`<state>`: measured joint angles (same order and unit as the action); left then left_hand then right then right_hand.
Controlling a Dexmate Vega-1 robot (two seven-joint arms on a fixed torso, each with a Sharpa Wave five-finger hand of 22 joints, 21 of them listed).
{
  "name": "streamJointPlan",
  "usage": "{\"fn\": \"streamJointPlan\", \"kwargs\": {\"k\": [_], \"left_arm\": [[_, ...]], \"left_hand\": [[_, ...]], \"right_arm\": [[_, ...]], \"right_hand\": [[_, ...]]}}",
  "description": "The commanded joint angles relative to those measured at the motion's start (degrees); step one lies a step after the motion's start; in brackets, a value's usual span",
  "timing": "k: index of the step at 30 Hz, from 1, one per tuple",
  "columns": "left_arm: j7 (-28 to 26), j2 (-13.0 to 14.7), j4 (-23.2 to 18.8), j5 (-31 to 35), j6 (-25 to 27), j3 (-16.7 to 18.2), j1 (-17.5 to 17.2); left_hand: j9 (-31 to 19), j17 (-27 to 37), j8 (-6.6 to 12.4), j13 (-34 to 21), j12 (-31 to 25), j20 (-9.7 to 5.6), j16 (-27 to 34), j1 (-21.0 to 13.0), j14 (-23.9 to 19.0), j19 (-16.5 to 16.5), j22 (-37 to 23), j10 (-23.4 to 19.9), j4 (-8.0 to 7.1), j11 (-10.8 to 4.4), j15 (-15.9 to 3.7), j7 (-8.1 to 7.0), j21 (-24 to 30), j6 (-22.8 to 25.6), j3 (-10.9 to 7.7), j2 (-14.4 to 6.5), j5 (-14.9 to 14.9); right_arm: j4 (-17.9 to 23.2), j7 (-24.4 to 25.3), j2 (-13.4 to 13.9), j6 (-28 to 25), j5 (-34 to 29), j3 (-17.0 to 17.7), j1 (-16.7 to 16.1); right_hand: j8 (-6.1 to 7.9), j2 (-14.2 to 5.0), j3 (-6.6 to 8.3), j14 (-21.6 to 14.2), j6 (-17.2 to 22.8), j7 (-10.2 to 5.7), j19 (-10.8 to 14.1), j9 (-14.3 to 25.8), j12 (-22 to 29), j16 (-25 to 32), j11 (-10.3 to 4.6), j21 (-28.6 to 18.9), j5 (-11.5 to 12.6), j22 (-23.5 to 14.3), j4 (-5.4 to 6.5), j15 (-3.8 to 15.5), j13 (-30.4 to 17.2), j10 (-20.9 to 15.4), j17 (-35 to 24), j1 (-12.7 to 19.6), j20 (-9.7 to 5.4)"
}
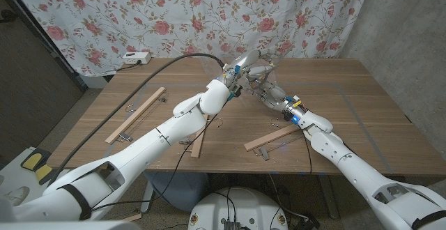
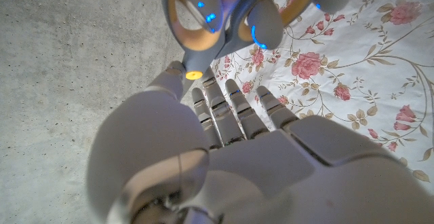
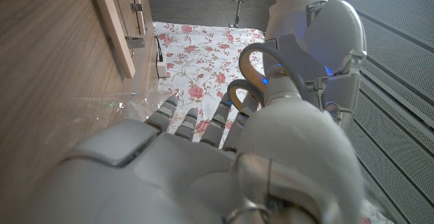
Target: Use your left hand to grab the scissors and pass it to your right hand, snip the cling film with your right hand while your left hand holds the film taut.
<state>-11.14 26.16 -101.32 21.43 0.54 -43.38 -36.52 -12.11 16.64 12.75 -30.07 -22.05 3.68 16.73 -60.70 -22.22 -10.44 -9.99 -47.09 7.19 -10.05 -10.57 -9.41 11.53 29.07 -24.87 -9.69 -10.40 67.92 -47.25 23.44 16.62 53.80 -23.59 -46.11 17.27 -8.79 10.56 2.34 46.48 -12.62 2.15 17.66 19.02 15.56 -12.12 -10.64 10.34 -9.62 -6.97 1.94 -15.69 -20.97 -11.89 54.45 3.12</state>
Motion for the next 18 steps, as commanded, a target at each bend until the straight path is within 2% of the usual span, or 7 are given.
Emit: {"fn": "streamJointPlan", "kwargs": {"k": [1,7,16,17,18], "left_arm": [[0.14,-0.06,-0.05,0.00,0.43,-0.21,-0.11],[0.05,-0.07,0.06,-0.07,0.38,-0.22,-0.14],[-0.04,0.22,-0.23,0.11,0.56,-0.16,-0.39],[-0.05,0.24,-0.26,0.07,0.54,-0.13,-0.43],[-0.04,0.27,-0.30,0.09,0.59,-0.13,-0.46]], "left_hand": [[-0.27,0.09,-0.26,-0.31,-0.28,0.51,0.02,0.08,0.08,-0.21,-0.22,-3.36,-0.03,-2.80,-0.86,-0.01,0.04,0.46,-0.43,-0.39,-0.24],[-0.27,0.10,-0.29,-0.35,-0.25,0.53,0.02,0.07,0.07,-0.23,-0.22,-3.38,-0.02,-2.80,-0.91,-0.02,0.05,0.44,-0.44,-0.40,-0.25],[-0.27,0.15,-0.34,-0.40,-0.21,0.52,0.04,0.05,0.11,-0.20,-0.22,-3.41,0.03,-2.80,-0.99,0.01,0.03,0.38,-0.41,-0.38,-0.22],[-0.27,0.13,-0.33,-0.41,-0.20,0.51,0.02,0.07,0.12,-0.18,-0.22,-3.42,0.02,-2.80,-0.93,-0.02,0.03,0.42,-0.42,-0.38,-0.23],[-0.27,0.15,-0.33,-0.42,-0.20,0.51,0.04,0.04,0.11,-0.18,-0.22,-3.43,0.04,-2.80,-0.99,-0.04,0.03,0.42,-0.42,-0.40,-0.23]], "right_arm": [[0.61,1.38,0.03,-1.55,0.96,0.19,-0.42],[0.88,1.78,-0.20,-2.64,1.86,0.40,-0.70],[0.34,1.55,-0.43,-3.82,2.58,0.59,-0.61],[0.32,1.59,-0.42,-3.88,2.49,0.55,-0.57],[0.42,1.83,-0.37,-3.84,2.27,0.50,-0.60]], "right_hand": [[0.57,-0.94,1.05,-2.70,2.39,0.40,0.94,0.18,2.32,1.36,-0.46,-0.26,0.07,0.02,0.01,9.02,-2.41,-5.16,-0.67,0.31,-0.37],[1.48,-1.54,2.22,-5.33,4.20,0.91,1.79,0.29,4.26,3.15,-0.51,-0.27,0.09,0.01,0.00,9.76,-4.69,-10.47,-1.68,1.04,-0.45],[1.96,-1.80,3.03,-6.14,3.90,0.79,2.29,1.12,4.62,4.15,-0.36,-0.30,0.04,-0.01,-0.02,10.03,-6.04,-11.17,-2.50,1.62,-0.28],[2.02,-1.83,3.17,-6.25,3.72,0.46,2.29,1.39,5.00,4.42,-0.16,-0.26,0.02,-0.02,0.16,10.06,-6.77,-11.11,-2.84,1.56,-0.28],[2.21,-1.56,3.41,-6.36,3.47,0.27,2.49,2.29,6.42,5.14,0.10,-0.24,-0.09,-0.05,0.48,10.14,-9.64,-9.96,-3.99,1.40,-0.36]]}}
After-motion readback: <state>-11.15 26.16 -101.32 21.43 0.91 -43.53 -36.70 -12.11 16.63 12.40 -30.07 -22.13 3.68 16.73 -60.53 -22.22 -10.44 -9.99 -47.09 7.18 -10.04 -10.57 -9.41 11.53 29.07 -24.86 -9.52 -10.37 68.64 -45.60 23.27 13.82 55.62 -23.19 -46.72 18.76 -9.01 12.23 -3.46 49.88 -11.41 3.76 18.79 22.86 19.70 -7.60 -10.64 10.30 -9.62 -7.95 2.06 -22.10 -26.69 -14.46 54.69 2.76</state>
